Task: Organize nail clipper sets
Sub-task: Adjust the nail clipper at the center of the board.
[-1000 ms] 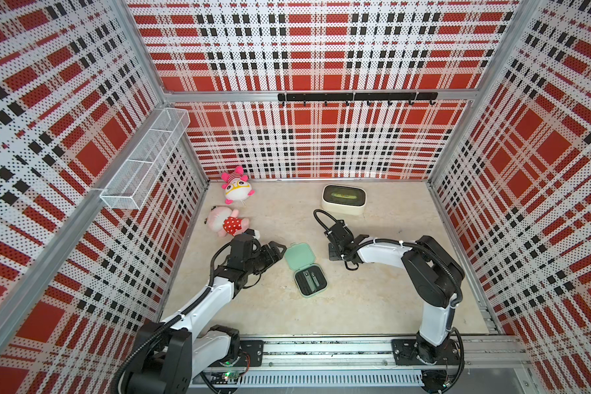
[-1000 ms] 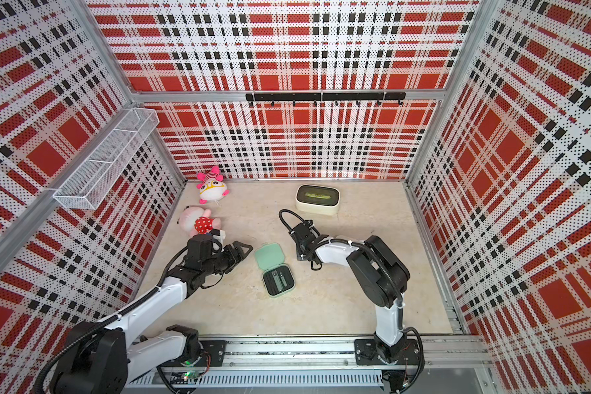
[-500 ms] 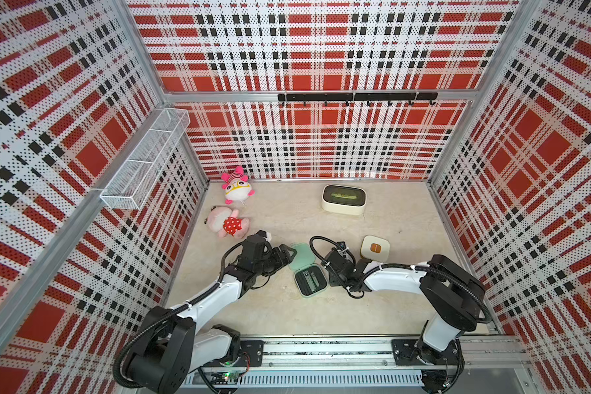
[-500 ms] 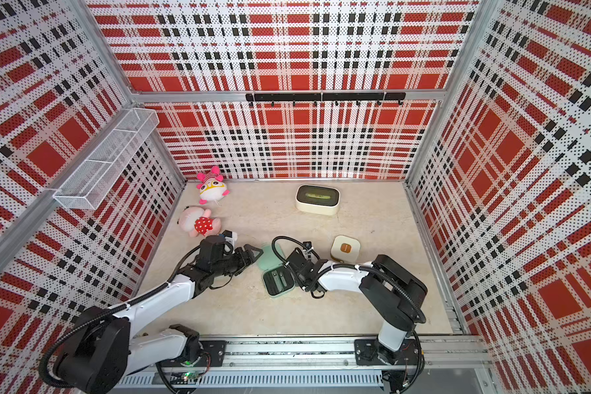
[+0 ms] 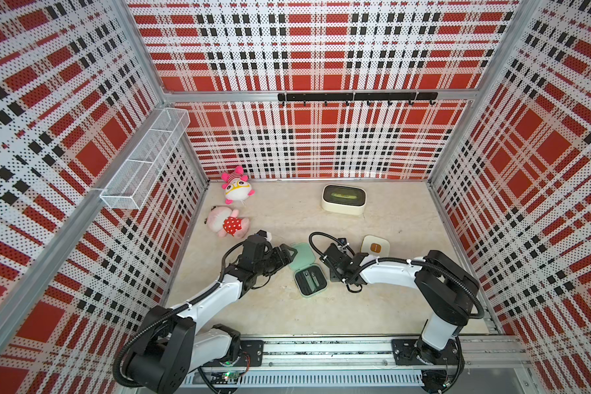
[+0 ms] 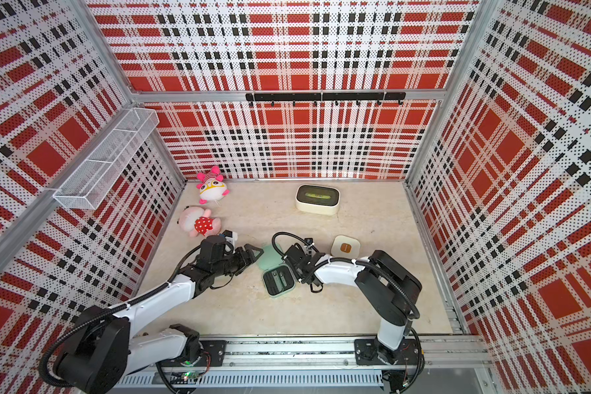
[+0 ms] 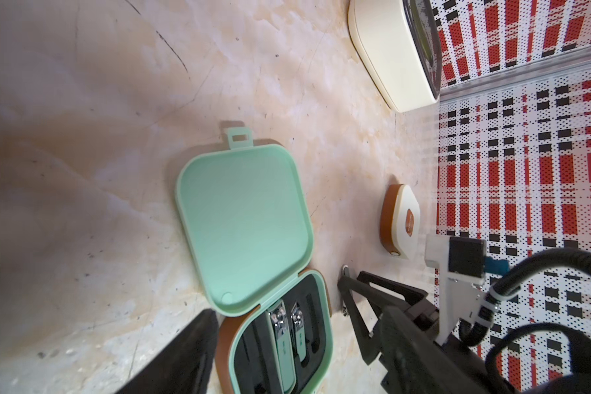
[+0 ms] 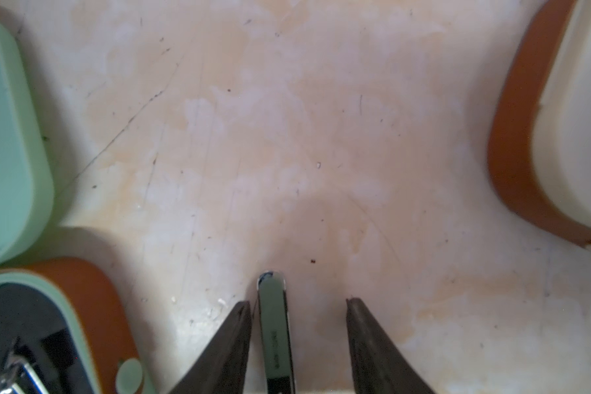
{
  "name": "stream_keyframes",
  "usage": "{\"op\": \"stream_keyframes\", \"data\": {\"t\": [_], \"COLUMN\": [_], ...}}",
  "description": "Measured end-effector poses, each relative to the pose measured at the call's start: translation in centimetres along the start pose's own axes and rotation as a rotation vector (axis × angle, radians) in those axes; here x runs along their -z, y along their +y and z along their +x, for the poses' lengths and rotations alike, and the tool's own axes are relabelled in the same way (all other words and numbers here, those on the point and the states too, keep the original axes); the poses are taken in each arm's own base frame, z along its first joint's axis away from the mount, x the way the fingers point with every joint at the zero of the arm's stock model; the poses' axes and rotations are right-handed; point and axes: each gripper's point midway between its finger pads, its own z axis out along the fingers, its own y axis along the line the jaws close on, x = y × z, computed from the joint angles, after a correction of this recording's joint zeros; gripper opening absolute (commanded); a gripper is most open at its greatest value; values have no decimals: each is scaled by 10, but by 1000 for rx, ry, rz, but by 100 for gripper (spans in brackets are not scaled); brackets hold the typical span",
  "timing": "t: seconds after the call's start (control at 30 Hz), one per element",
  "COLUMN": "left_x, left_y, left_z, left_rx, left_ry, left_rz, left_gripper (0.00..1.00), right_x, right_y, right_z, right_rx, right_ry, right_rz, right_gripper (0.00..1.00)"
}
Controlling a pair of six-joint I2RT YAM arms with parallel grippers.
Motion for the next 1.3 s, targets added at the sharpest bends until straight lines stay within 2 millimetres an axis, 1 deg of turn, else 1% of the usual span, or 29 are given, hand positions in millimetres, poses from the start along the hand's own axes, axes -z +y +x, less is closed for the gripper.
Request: {"op": "stream_keyframes", "data": {"t": [0.2,0.37,0.57,0.9,1.07,1.3], "left_x": [0,-1,-1,-6,-8,-11], "left_y": [-1,-2,-4,-6,-11,-13], "left_z": [0,1,3,5,4,6], "left_rx": [-2,-4,-8,-15,-19,-25], "left_ry": [0,-1,4,11,10,17], "left_rz": [2,5,8,10,16,18], "left_gripper": [80,80,80,80,80,79], "right_x": [-5,-7,-6,0,5,14], "right_y": [-8,-17,-31,-48,-48,-30], "right_z": [-7,-8,-5,8,16,33], "right_rx": [-28,-51,-75,-99,-93,-72], "right_ry": [-2,-10,-21,-30,-32,-37], "right_rz": [7,9,14,19,21,5], "right_gripper": [47,47,46,44,44,44]}}
